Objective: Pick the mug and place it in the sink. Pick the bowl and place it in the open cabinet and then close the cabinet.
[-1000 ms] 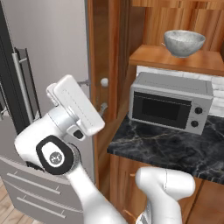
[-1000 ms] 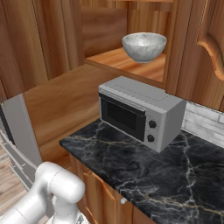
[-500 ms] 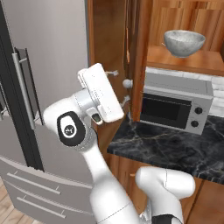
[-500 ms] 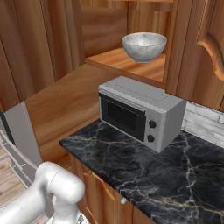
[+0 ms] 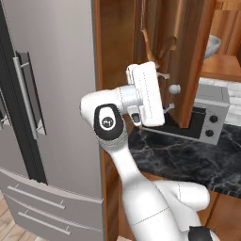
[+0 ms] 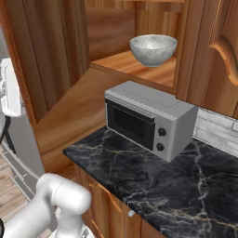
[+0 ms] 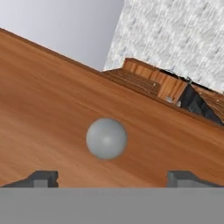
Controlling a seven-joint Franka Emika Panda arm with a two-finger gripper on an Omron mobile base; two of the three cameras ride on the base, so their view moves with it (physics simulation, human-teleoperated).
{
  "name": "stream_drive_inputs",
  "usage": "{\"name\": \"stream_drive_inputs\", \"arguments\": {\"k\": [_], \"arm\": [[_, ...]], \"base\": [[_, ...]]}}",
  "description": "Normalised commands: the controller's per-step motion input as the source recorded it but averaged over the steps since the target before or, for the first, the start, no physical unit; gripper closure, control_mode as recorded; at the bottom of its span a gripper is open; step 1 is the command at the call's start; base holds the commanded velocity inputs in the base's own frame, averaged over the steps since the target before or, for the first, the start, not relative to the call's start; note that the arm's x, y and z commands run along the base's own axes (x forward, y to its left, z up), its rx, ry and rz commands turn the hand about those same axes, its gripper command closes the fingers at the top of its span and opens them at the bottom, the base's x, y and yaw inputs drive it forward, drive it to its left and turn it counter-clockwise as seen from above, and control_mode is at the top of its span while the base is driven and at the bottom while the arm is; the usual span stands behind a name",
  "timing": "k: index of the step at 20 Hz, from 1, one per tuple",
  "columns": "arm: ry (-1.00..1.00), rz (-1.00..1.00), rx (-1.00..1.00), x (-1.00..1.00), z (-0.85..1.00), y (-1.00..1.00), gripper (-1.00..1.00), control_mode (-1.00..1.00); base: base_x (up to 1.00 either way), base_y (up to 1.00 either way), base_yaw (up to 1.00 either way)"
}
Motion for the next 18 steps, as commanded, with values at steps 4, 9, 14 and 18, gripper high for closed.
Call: {"name": "stream_drive_inputs", "arguments": {"k": [4, 9, 14, 18], "arm": [[0.00, 0.00, 0.25, 0.01, 0.00, -1.00, -1.00, -1.00], [0.00, 0.05, 0.18, 0.50, 0.00, -0.81, -1.00, -1.00], [0.00, 0.13, 0.20, 0.67, 0.00, -0.79, -1.00, -1.00], [0.00, 0.18, 0.24, 0.68, -0.01, -0.79, -1.00, -1.00]], "base": [[0.00, 0.00, 0.00], [0.00, 0.00, 0.00], [0.00, 0.00, 0.00], [0.00, 0.00, 0.00]]}}
